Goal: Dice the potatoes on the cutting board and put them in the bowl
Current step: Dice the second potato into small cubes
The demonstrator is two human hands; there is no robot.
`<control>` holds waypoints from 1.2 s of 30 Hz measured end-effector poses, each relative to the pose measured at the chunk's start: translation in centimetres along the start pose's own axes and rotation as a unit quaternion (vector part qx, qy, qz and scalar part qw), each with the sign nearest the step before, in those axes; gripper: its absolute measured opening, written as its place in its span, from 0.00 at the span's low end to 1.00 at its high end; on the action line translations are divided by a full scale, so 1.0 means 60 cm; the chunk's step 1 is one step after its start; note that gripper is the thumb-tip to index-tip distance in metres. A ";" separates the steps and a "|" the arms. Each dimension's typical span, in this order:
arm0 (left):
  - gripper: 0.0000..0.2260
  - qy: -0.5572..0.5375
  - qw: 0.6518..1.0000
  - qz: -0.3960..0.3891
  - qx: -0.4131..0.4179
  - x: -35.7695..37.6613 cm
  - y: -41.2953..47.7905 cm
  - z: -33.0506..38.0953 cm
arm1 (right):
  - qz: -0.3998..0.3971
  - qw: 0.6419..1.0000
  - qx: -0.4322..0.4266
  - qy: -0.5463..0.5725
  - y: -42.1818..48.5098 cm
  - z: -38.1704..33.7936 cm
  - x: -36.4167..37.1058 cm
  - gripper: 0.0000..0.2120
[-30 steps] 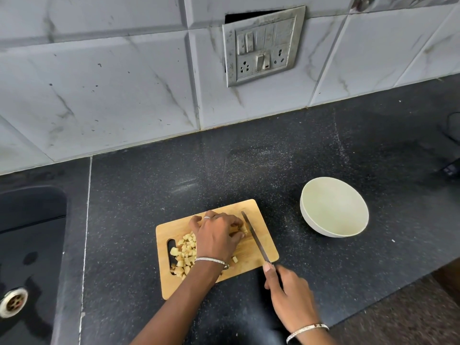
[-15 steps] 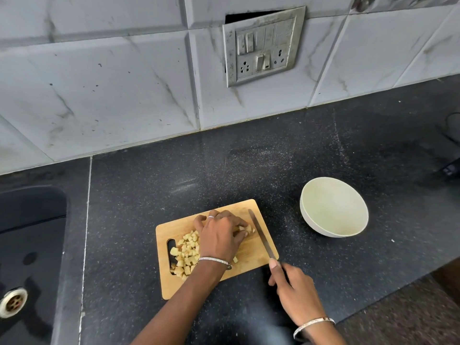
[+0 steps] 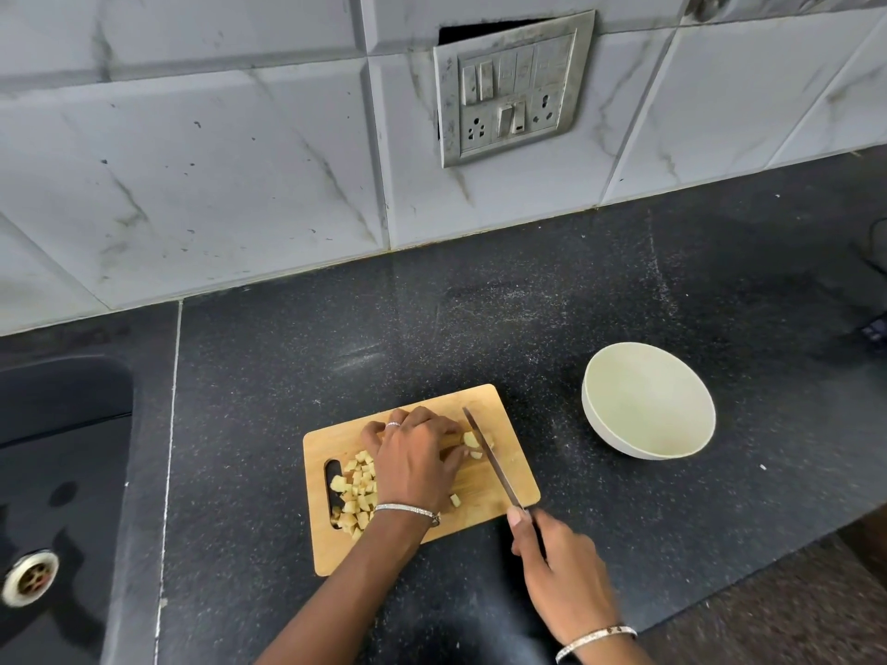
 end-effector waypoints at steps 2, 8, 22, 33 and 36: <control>0.10 -0.001 1.000 -0.002 -0.002 0.001 0.000 0.000 | -0.001 1.000 0.004 -0.014 0.001 0.004 0.008 0.27; 0.09 0.003 1.000 -0.005 -0.002 0.003 0.001 0.001 | 0.000 0.999 -0.001 -0.038 0.004 0.000 0.011 0.28; 0.06 -0.021 1.000 -0.012 -0.009 0.005 0.007 0.001 | -0.031 0.997 0.011 -0.069 0.006 -0.010 0.021 0.22; 0.05 -0.002 1.000 -0.014 -0.022 -0.004 0.007 0.000 | -0.044 0.977 -0.005 -0.209 0.003 -0.054 0.023 0.21; 0.04 0.020 1.000 -0.007 -0.021 -0.011 0.004 -0.002 | -0.041 0.977 -0.018 -0.211 -0.005 -0.051 0.014 0.21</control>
Point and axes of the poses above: each hand's wrist, its own y-axis towards the middle knuckle, its own x-axis out of the palm, z = x × y, the point moved 7 cm from there along y, towards the middle knuckle, and after that the axes turned 5 degrees about z, right-handed, at the moved point
